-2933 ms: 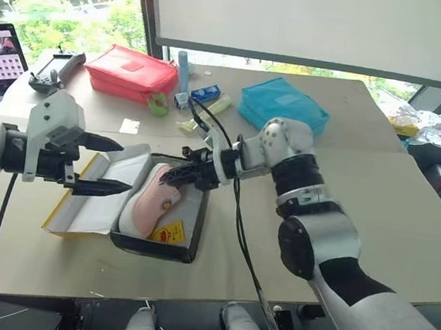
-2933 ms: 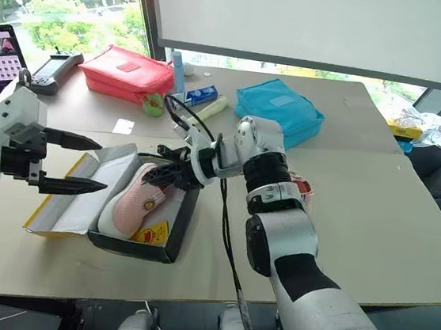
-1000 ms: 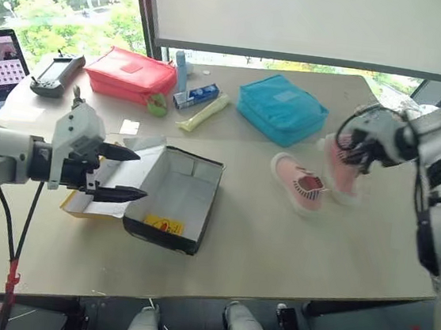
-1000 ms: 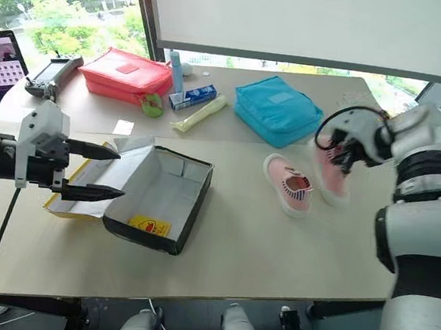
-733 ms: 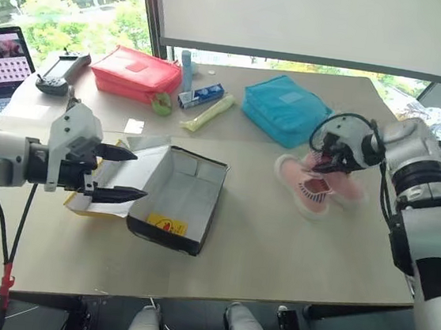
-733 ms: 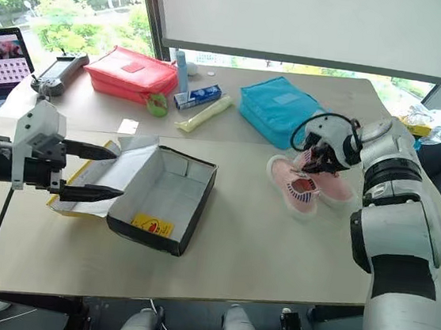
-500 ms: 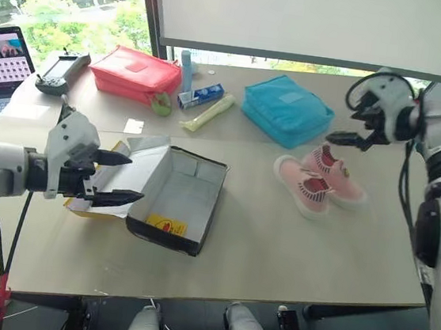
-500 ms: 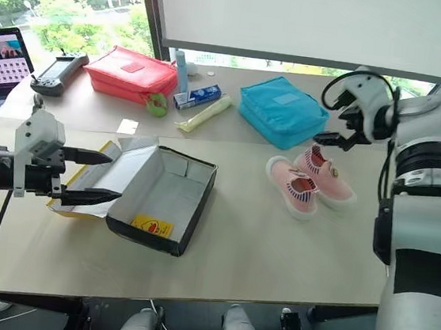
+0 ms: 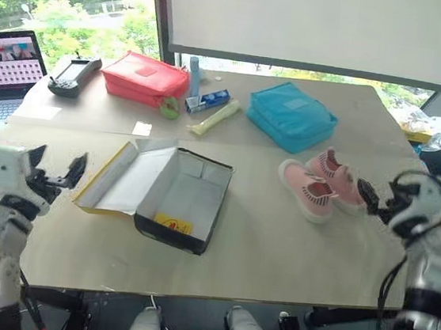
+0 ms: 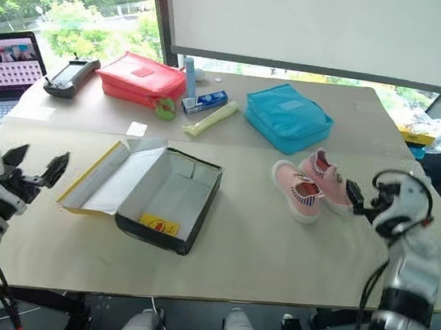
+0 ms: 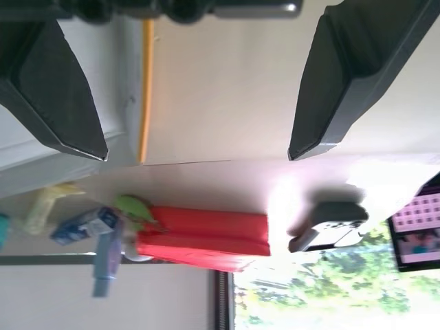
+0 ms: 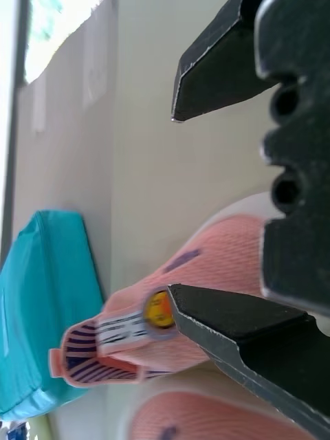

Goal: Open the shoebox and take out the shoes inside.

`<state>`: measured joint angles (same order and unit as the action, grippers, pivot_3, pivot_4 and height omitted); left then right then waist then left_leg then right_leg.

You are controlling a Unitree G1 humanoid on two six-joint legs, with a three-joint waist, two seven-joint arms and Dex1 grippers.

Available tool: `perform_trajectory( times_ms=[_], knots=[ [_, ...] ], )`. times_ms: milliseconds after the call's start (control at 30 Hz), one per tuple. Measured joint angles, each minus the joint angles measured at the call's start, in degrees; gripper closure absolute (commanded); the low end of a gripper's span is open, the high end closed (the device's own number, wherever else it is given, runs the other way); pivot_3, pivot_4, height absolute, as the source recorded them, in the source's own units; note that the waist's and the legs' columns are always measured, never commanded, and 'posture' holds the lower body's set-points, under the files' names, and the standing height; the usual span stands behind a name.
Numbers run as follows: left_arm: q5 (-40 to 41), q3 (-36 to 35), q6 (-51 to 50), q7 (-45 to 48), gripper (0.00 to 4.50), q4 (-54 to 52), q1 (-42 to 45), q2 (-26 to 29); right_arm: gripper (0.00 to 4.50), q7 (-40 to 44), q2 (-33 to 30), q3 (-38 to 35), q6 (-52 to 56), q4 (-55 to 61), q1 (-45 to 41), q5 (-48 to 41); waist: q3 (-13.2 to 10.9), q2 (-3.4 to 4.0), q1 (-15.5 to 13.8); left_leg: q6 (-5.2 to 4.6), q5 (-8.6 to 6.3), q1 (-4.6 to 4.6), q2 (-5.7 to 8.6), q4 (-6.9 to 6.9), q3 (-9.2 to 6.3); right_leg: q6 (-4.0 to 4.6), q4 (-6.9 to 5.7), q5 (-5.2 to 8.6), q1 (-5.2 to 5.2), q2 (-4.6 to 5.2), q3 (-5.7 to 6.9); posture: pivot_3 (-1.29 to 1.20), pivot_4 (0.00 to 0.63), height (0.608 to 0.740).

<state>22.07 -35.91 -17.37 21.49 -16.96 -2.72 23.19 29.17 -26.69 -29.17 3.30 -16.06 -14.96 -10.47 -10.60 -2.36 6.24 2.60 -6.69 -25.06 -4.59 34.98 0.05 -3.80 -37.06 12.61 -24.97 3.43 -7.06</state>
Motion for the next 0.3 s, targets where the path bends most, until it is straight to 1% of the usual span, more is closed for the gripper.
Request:
perform_trajectory(
  times_ms=[67, 100, 167, 233, 267, 300],
  knots=[
    [-1.37, 0.03, 2.67, -1.58, 0.0, -2.22, -4.33, -3.11, 0.03, -1.52, 4.13, 1.07, -1.41, 6.59, 5.95, -0.53, 0.17, -0.07, 0.21, 0.19, -0.11, 0.0, 0.03, 0.04, 0.01, 0.02, 0.07, -0.05, 0.07, 0.01, -0.05, 0.0, 0.15, 0.725],
    [-1.65, 0.3, 3.93, -2.09, 0.0, -4.2, -7.14, -5.52, 0.03, -1.79, 6.63, 2.12, -2.27, 9.6, 8.93, -1.07, 0.46, -0.23, 0.54, 0.2, -0.13, 0.21, 0.01, -0.02, 0.0, 0.03, 0.16, -0.04, 0.28, 0.0, -0.04, 0.0, 0.15, 0.725],
    [-3.15, 2.74, 6.28, -3.07, 0.0, -5.0, -12.17, -9.93, 0.03, -2.24, 10.29, 5.69, -2.29, 12.57, 12.97, -1.06, 0.52, -0.32, 0.95, 0.31, -0.21, 0.7, -0.02, -0.07, -0.01, 0.13, 0.36, 0.02, 0.72, 0.03, -0.01, 0.0, 0.15, 0.725],
    [-4.94, 5.34, 8.16, -3.76, 0.0, -4.75, -15.22, -12.44, 0.03, -2.69, 12.04, 8.24, -1.91, 13.47, 14.73, -1.01, 0.52, -0.35, 1.14, 0.34, -0.24, 0.66, -0.01, -0.04, -0.06, 0.18, 0.59, 0.04, 0.67, 0.04, 0.02, 0.0, 0.15, 0.725],
    [-6.02, 7.08, 9.49, -4.08, 0.0, -4.85, -16.29, -13.2, 0.03, -3.47, 11.98, 8.94, -1.85, 13.56, 14.89, -0.82, 0.63, -0.29, 1.23, 0.24, -0.32, 0.71, -0.01, -0.03, -0.25, 0.25, 1.19, -0.01, 0.69, 0.02, 0.16, 0.0, 0.15, 0.725],
    [-6.39, 8.0, 9.87, -4.04, 0.0, -4.91, -16.85, -13.42, 0.03, -3.88, 12.05, 9.49, -1.85, 13.56, 14.74, -0.69, 0.7, -0.21, 1.24, 0.14, -0.39, 0.69, 0.0, -0.03, -0.32, 0.27, 1.52, -0.02, 0.72, 0.01, 0.19, 0.0, 0.15, 0.725]
  ],
)
